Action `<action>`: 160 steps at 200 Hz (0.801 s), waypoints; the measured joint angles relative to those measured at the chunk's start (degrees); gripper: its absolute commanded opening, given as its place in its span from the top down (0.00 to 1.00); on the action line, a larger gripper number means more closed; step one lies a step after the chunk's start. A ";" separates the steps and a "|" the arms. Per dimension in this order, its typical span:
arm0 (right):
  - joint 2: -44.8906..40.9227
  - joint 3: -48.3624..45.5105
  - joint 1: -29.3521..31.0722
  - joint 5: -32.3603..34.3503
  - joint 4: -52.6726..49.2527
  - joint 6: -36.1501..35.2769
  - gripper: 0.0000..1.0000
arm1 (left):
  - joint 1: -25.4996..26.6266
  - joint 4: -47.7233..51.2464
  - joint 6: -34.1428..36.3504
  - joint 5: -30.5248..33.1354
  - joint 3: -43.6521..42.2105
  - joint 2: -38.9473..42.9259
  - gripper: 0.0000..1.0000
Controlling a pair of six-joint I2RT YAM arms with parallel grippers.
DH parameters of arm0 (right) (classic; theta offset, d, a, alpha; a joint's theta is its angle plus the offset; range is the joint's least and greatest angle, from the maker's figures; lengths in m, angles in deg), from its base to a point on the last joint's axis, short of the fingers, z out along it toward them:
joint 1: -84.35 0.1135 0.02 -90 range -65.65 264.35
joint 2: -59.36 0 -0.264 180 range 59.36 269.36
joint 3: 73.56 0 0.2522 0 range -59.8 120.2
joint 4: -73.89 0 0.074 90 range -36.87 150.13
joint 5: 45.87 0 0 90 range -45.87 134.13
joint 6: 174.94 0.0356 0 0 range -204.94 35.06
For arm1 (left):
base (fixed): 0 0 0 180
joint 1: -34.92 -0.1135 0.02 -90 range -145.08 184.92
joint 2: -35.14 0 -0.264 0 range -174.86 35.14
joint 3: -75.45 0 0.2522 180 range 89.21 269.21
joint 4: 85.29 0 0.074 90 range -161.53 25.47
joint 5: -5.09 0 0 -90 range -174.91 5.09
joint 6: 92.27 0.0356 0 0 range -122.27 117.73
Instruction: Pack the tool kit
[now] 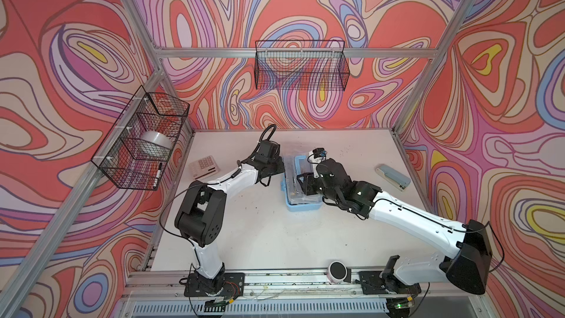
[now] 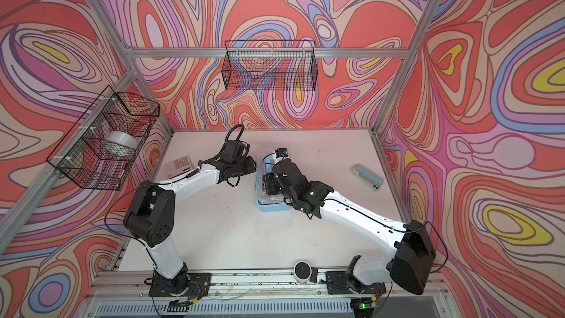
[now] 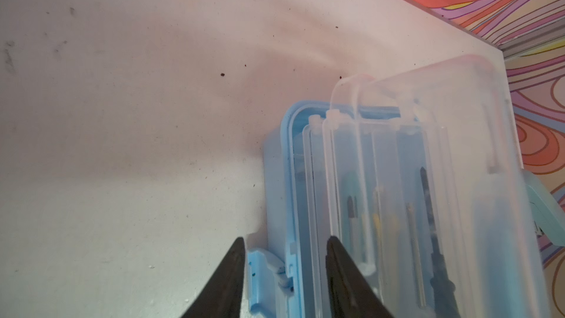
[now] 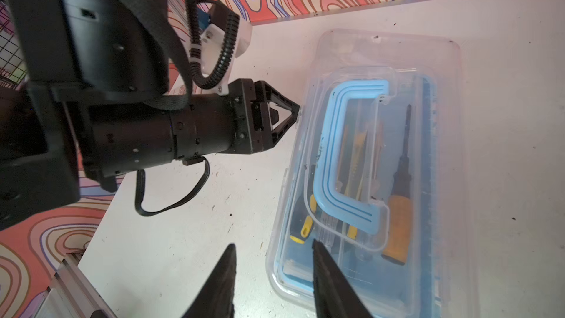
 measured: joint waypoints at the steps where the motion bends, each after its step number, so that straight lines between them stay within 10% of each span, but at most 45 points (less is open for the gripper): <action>1: 0.02 -0.02 0.00 0.02 0.02 0.00 0.59 | 0.00 -0.04 0.04 0.11 -0.09 0.13 0.51; 87: 1.51 -2.27 -1.16 -0.28 3.91 -0.48 0.44 | 1.33 -15.37 5.64 4.81 -29.88 16.92 0.35; 160: 3.52 -4.20 -4.35 -2.67 6.51 -0.63 0.46 | 7.72 -38.75 10.49 7.52 -40.85 13.29 0.32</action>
